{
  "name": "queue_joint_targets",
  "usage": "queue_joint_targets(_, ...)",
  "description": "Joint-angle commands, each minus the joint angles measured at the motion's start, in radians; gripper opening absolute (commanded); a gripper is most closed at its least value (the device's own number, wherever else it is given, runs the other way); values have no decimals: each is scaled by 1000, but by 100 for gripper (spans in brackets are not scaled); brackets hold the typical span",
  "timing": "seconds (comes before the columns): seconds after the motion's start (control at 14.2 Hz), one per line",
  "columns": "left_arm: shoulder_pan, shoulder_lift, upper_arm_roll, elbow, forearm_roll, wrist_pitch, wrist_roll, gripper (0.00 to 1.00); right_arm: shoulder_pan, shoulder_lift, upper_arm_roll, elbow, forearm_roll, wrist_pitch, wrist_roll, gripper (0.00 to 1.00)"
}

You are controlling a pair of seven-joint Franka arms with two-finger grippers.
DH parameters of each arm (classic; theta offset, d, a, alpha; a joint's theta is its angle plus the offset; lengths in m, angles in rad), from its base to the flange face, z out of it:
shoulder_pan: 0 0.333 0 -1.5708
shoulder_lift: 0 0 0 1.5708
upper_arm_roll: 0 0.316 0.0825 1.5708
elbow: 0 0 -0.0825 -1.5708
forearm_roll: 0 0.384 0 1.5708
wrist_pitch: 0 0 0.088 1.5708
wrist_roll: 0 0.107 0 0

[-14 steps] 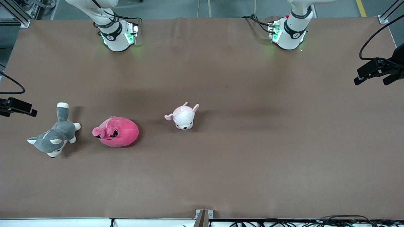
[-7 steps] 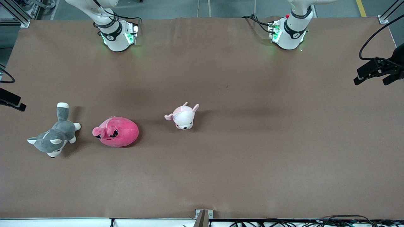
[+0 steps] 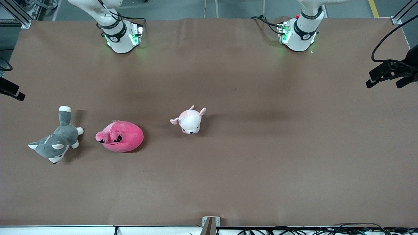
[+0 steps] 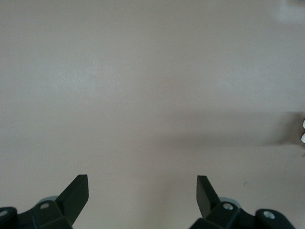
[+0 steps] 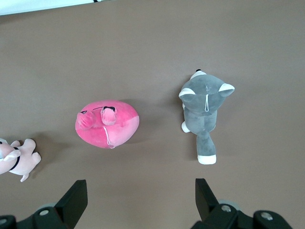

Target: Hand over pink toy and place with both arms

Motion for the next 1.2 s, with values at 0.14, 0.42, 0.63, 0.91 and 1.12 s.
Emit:
queue_joint_targets(0.14,-25,6,14,19,17,-3,7,100,25,-157,0,-229,-71,102,-64,100)
queue_joint_targets(0.42,-28,6,15,19,17,-3,6,100,19,-157,-6,-243,-69,129,-72,100)
queue_joint_targets(0.63,-17,4,12,19,17,-3,6,100,18,-154,-8,-246,-69,161,-72,100)
queue_joint_targets(0.91,-14,3,9,19,15,-3,7,100,16,-151,-8,-234,-71,148,-72,100)
queue_joint_targets(1.12,-14,3,9,19,17,-3,9,100,2,-146,-11,-220,-71,146,-71,100)
